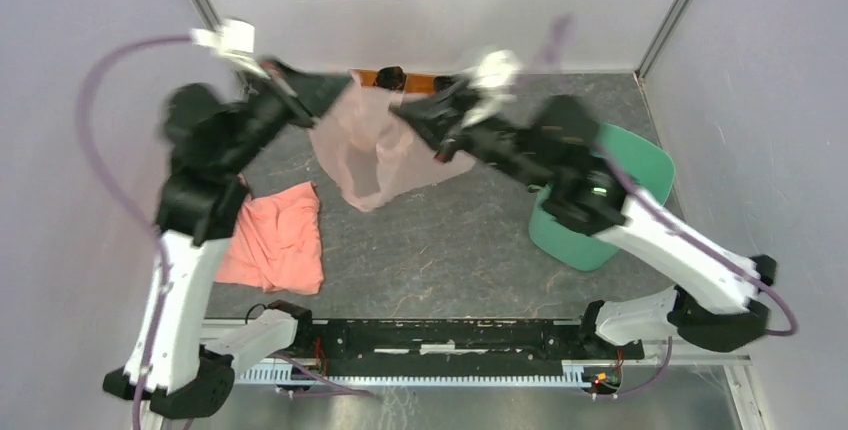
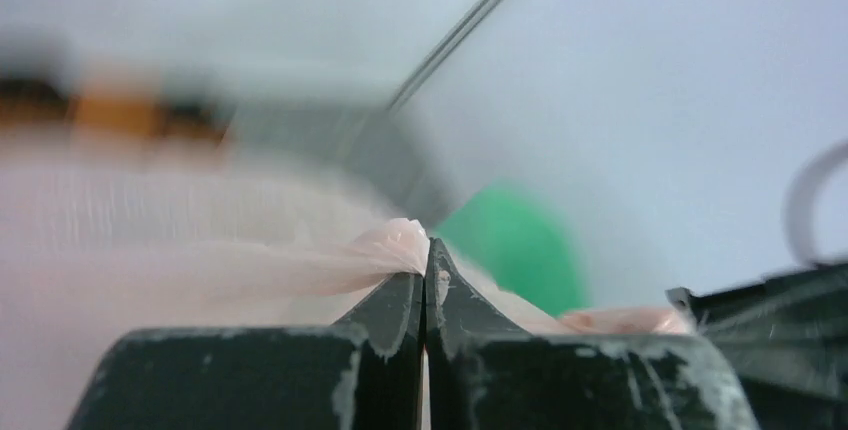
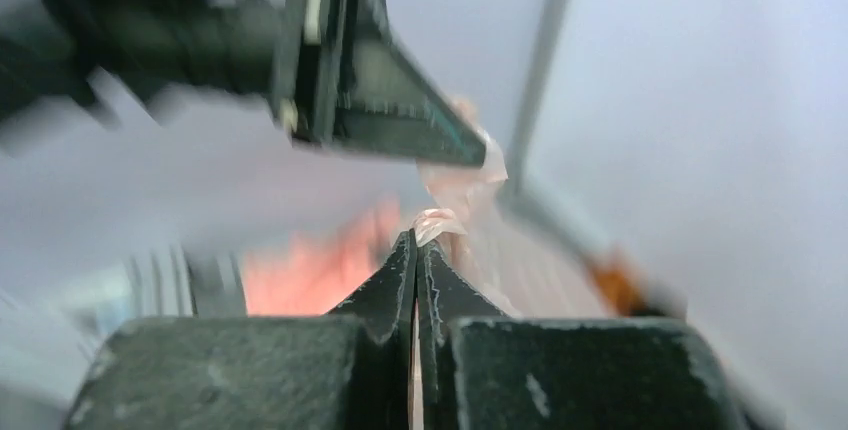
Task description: Put the trash bags into the trash bin
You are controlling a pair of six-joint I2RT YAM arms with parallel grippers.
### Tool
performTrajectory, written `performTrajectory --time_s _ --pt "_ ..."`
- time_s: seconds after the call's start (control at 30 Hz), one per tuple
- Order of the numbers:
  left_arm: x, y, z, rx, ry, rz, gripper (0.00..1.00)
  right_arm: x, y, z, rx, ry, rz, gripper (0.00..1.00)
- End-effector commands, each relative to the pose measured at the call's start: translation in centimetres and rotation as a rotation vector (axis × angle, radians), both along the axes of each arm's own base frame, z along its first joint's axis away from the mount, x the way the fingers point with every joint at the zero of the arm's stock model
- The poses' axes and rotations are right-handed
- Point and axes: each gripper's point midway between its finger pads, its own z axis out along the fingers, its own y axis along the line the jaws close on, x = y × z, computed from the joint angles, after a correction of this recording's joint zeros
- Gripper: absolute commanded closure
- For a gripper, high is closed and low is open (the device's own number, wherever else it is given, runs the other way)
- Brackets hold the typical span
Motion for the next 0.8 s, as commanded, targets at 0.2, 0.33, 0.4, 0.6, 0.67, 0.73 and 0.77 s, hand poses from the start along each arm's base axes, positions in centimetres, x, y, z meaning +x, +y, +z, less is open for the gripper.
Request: performTrajectory --time_s 0.2,0.33,0.4,0.6,0.67,0.73,0.77 --pt "-6.7 3.7 2.9 -0.114 -0.319 0.086 0.98 -3.8 -5.0 2.1 0.222 -0.155 -0.048 1.0" --pt "-4.8 5.0 -17.9 0.056 0.229 0.224 0.98 -2.8 -3.0 -17.1 -0.045 0.149 -0.045 1.0" --pt "-5.9 4.1 -21.7 0.046 0.318 0.175 0.98 -3.1 -3.5 -21.9 -0.108 0.238 -0.048 1.0" --pt "-5.4 3.2 -5.0 0.015 -0.078 0.074 0.98 -2.0 -4.1 -8.7 -0.015 0.045 -0.069 1.0" --pt "-7.3 3.3 3.7 -0.019 -0.274 0.034 0.98 -3.0 -5.1 -1.8 0.078 -0.031 -0.037 1.0" --pt "-9.9 3.9 9.6 -0.073 -0.45 0.028 0.98 -4.4 -6.5 2.8 0.182 -0.091 -0.003 0.99" --pt "-10.6 4.4 10.5 -0.09 -0.49 0.045 0.98 -4.9 -7.1 3.6 0.215 -0.109 0.006 1.0"
